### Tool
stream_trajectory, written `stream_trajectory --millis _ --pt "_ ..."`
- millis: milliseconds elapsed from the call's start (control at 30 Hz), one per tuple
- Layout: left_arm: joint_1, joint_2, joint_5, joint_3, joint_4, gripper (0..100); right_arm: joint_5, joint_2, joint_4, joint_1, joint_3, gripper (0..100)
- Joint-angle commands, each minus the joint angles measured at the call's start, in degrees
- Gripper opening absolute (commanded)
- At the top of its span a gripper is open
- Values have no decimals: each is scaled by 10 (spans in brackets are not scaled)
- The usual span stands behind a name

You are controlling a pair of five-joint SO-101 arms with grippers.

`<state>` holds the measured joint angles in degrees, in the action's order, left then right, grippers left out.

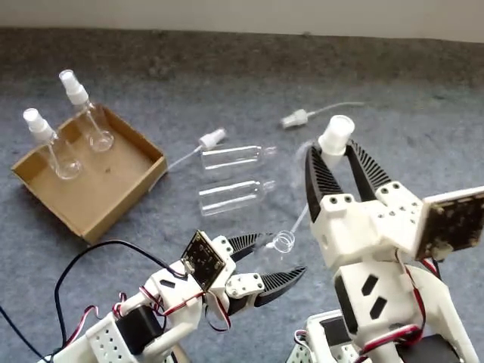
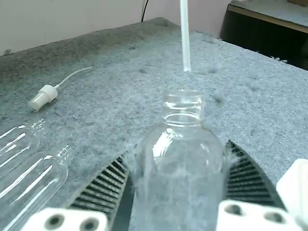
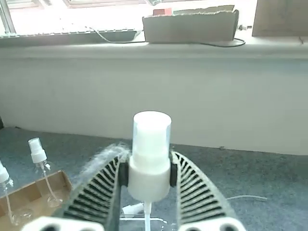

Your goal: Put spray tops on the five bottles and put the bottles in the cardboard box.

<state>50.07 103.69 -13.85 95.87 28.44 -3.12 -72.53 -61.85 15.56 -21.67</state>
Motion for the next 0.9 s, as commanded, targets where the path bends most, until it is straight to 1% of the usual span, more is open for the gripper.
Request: stream_trajectory --millis 0,133,433,633,867 --pt "7 7 -3 13 0 147 8 10 3 -7 39 6" --pt "7 7 -3 13 0 147 8 10 -33 -4 40 6" --pt "7 7 -3 13 0 147 3 10 -32 -1 36 6" --pt "7 7 -3 13 1 147 3 10 -33 45 36 6" --pt "7 7 -3 13 1 147 7 10 -30 47 36 6"
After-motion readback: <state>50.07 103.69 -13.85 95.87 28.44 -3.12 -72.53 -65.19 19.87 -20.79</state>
